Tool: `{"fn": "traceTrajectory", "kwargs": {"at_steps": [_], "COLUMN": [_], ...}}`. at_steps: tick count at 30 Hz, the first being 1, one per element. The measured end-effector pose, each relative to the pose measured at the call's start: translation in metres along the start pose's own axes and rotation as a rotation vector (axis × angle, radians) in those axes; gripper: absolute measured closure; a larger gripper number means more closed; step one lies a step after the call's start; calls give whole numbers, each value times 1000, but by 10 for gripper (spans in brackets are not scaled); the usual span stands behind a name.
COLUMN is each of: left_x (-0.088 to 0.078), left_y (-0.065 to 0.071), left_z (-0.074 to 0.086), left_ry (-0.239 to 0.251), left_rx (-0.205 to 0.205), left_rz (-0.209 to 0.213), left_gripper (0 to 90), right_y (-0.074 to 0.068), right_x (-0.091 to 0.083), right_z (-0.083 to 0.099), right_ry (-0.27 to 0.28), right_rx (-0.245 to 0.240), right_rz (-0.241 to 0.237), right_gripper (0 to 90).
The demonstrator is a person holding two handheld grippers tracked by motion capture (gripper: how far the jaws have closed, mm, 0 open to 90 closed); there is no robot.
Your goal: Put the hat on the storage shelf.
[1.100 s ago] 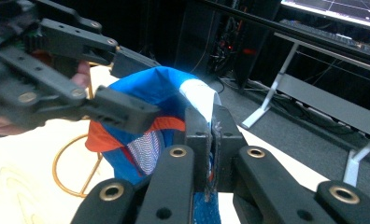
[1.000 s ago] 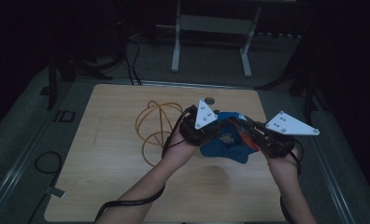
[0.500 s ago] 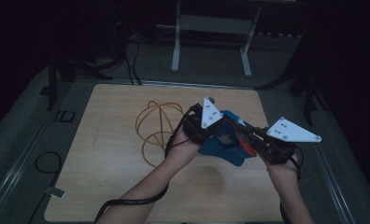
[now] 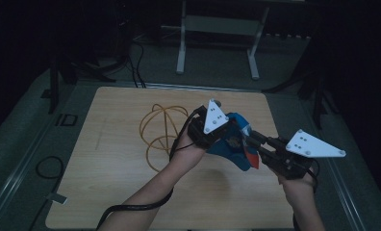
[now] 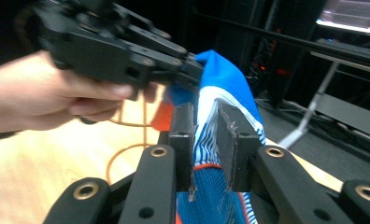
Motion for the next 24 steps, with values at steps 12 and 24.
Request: {"fn": "traceTrajectory", "kwargs": {"at_steps": [12,24], "left_x": [-23,-41], "left_y": [-4,6], "left_z": [-1,-2], "left_ry": [100,167], "left_rx": [74,130], "left_rz": [220,409], "left_gripper": [894,893], "right_y": [19,-16], "right_x": [-17,-22], "right_z": [12,20], "right_ry": [3,19], "right_rx": [30,27], "right_rz": [47,-103], "right_gripper": [648,604]}}
Point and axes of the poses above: each handheld gripper's, and its own axes: x roughly forward along the jaws, z roughly out of its underside, y roughly to its right, the point moved 6 cm from there along x, roughly forward along the jaws, and after that the axes turned 3 degrees about z, right-handed, at the moved point
